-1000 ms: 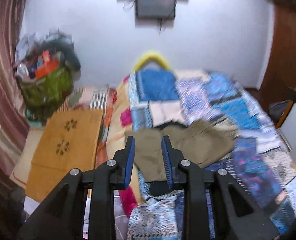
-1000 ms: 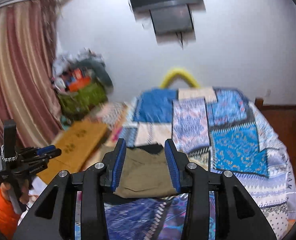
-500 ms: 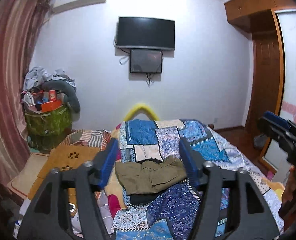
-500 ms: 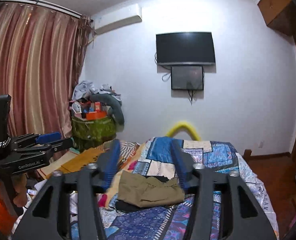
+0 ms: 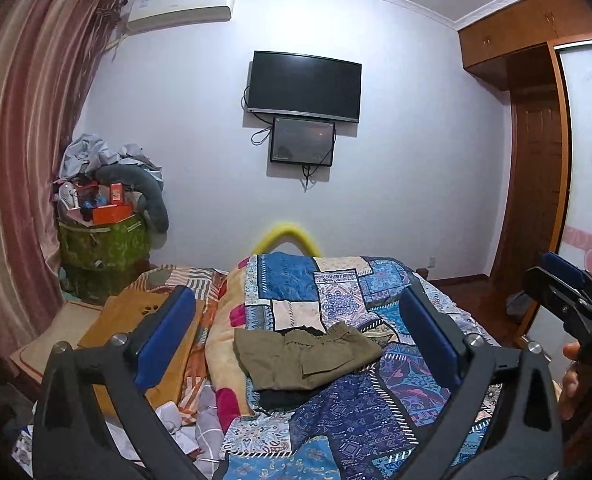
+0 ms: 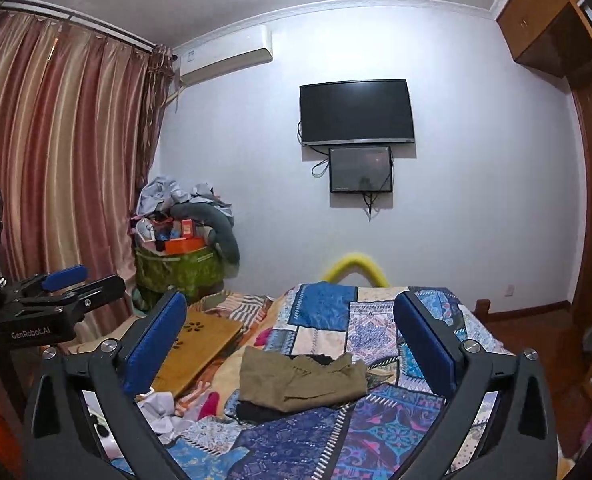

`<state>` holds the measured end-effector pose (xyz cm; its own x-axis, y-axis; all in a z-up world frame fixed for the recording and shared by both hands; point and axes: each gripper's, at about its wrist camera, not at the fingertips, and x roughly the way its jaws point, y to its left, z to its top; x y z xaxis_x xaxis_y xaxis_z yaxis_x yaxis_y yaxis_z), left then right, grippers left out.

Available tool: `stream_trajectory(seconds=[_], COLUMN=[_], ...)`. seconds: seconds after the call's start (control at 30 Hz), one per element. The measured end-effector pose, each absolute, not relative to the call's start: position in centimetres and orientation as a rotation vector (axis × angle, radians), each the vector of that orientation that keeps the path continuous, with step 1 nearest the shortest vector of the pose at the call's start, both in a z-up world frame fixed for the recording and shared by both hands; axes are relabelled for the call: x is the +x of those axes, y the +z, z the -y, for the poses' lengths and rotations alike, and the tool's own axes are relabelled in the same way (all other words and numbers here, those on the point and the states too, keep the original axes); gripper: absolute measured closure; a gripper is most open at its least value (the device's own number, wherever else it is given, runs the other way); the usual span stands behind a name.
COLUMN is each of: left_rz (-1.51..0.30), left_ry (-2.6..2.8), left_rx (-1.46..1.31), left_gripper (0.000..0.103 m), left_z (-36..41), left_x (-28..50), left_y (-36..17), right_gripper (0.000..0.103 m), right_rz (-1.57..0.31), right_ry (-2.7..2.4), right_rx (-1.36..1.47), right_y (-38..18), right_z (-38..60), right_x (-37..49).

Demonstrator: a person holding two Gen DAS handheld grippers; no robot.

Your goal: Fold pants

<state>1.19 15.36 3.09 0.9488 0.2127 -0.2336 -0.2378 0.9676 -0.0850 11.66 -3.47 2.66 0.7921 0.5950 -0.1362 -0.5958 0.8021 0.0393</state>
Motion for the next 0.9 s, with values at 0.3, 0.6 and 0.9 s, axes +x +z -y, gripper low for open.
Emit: stream_trajectory(seconds=[0.3, 0.6, 0.9], left_rz=[-0.229, -0.236, -0.24], left_ry=[0.229, 0.219, 0.214], left_rx=[-0.089, -0.082, -0.087], left_gripper=[0.0, 0.0, 0.0], left_z=[-14.8, -14.4, -14.6], left_x=[1.6, 1.7, 1.9], left_y=[2.7, 2.5, 2.4], right_gripper=[0.0, 0.0, 0.0], right_rz=[-0.161, -0.178, -0.187], right_ry=[0.637, 0.626, 0.62], right_rx=[0.008, 0.006, 0.015], right_y=[1.8, 1.4, 1.3], right_z=[4.1, 4.2, 4.5], right_x=[10.9, 10.8, 10.8])
